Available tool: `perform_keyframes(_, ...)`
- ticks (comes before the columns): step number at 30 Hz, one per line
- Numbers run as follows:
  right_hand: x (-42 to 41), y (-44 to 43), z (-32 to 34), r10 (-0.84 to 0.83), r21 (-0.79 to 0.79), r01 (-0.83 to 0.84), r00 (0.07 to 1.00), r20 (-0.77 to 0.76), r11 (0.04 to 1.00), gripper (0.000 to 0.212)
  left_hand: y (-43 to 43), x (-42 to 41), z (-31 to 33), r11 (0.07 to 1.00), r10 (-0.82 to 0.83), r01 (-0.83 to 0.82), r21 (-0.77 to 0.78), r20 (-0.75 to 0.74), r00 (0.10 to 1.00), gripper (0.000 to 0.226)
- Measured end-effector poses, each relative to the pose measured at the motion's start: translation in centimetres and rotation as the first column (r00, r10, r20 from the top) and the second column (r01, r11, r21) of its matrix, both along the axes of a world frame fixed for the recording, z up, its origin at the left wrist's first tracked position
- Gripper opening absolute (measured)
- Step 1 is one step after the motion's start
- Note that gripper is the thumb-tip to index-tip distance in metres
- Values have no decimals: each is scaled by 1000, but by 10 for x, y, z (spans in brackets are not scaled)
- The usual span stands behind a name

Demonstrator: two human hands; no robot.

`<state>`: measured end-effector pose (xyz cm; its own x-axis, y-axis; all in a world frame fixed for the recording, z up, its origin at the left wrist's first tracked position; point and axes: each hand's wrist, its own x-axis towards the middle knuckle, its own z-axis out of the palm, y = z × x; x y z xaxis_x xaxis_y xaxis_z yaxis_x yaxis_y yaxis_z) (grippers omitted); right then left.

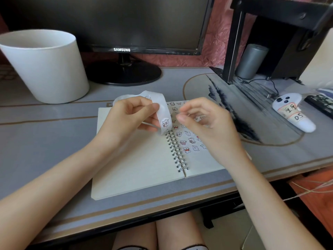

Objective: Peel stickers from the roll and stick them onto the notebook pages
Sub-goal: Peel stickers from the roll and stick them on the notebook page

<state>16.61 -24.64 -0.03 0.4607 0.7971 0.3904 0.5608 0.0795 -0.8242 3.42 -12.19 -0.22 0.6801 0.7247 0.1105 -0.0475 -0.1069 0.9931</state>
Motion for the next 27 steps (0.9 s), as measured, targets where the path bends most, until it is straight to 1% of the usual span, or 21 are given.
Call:
perform_keyframes(5,-9,13,-5,30,-15,-31,998,-50,999,15,1,-1,0,1000,0,-1,19,19,1000,15)
perform_keyframes(9,-9,16,-8,38,34,-34,990,-134,999,16,0,-1,1,1000,-11,11,17,29,1000,17)
perform_keyframes(12,-9,16,-8,33,78,-19,984,-176,997,15,0,0,1,999,-45,45,-4,13,999,23)
perform_keyframes(15,-8,16,-9,23,103,-1,979,-205,995,13,-1,0,0,997,-76,76,22,-11,997,12)
perform_keyframes(17,-8,16,-10,18,112,6,977,-212,994,14,-1,0,-1,996,-82,83,26,-16,996,7)
perform_keyframes(27,-10,18,-11,4,109,15,984,-176,994,16,0,1,-3,996,-91,91,-4,-14,996,13)
